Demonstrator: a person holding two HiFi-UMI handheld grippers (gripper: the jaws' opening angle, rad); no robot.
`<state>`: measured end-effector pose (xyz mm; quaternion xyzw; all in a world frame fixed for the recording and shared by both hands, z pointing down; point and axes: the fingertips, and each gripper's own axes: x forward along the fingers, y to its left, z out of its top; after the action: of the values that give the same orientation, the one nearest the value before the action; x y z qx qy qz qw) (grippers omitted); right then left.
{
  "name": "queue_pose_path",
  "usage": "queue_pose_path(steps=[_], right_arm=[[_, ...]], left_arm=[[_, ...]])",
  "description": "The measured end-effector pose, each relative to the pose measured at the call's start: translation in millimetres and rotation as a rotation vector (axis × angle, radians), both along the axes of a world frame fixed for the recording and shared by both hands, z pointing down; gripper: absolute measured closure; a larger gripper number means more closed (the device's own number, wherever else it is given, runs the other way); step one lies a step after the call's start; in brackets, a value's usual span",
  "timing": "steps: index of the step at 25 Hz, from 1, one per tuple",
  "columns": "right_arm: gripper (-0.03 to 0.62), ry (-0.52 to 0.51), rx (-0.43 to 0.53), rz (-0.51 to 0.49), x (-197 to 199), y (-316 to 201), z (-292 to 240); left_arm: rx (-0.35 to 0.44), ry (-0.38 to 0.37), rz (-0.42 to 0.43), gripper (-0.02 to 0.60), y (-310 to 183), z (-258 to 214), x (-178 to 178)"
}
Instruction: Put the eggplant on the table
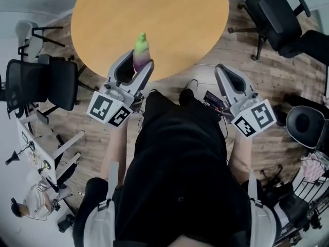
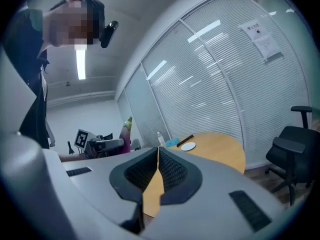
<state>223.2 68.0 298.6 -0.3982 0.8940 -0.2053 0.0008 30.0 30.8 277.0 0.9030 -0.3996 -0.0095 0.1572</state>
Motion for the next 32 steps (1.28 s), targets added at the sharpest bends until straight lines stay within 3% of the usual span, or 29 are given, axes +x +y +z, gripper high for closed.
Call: queue_pose_path(steps=[7, 11, 22, 32], right_arm=[[0.576, -0.037, -0.064, -0.057, -5, -10, 22], [0.576, 0.05, -0.058, -0.07, -18, -25, 28], [0.576, 0.047, -0.052, 0.054, -26, -90, -4], [0.576, 0.097, -0.092, 0.104, -34, -132, -4]], left_arm=[[-0.071, -0.166, -0.048, 0.345, -3, 25, -13], [-0.067, -0.259, -0.046, 0.345, -16, 37, -29], [0.033, -0.366, 0.039, 0.348, -108, 35, -40], [0.018, -0.495, 0.133, 0.348, -196, 69, -51]])
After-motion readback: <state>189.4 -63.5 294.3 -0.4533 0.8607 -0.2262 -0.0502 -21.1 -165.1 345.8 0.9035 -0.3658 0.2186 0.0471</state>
